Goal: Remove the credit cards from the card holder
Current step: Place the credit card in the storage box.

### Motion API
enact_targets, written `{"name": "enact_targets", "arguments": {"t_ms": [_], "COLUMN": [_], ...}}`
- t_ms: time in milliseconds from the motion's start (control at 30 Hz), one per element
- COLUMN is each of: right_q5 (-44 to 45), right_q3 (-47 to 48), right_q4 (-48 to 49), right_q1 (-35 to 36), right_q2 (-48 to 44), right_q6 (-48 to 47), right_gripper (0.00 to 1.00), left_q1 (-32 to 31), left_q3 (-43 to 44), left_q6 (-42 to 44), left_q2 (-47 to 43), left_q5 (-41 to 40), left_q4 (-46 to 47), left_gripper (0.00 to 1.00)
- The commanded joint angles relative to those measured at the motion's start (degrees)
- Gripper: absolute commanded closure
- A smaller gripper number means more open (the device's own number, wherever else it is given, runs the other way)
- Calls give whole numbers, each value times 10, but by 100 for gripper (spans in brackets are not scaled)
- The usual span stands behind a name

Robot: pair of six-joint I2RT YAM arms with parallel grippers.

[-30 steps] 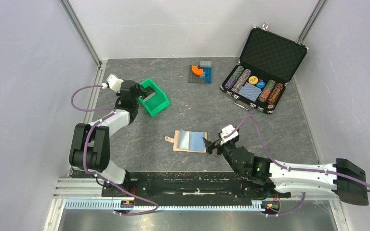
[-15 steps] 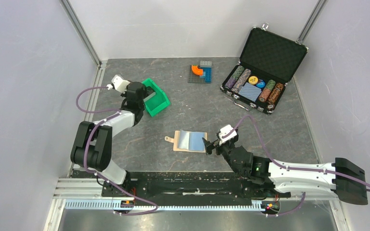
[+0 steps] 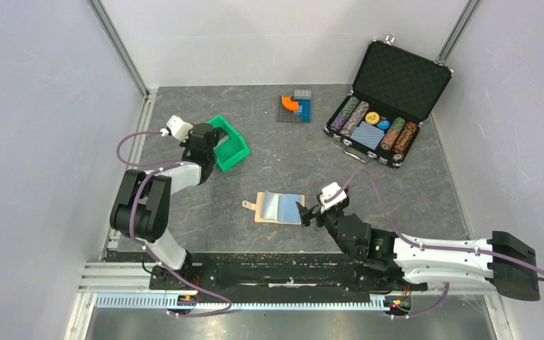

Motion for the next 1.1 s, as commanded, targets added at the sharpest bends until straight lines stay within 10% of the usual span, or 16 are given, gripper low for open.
{"name": "enact_targets", "arguments": {"t_ms": [0, 600, 1067], "right_q5": [2, 3, -11], "right_q3": [30, 49, 54], "right_q4": [13, 1, -10], "right_q1": [3, 3, 3], "right_q2": [9, 18, 6], "right_q6": [-4, -26, -11], "right_gripper": [2, 2, 2], "left_q1": [-1, -14, -18], "left_q3": [14, 42, 59], "left_q6": [-19, 4, 30], "left_q2": [14, 60, 67], "left_q5": [-44, -51, -46], "left_q4": [26, 45, 28], "left_gripper": [98, 97, 76]}}
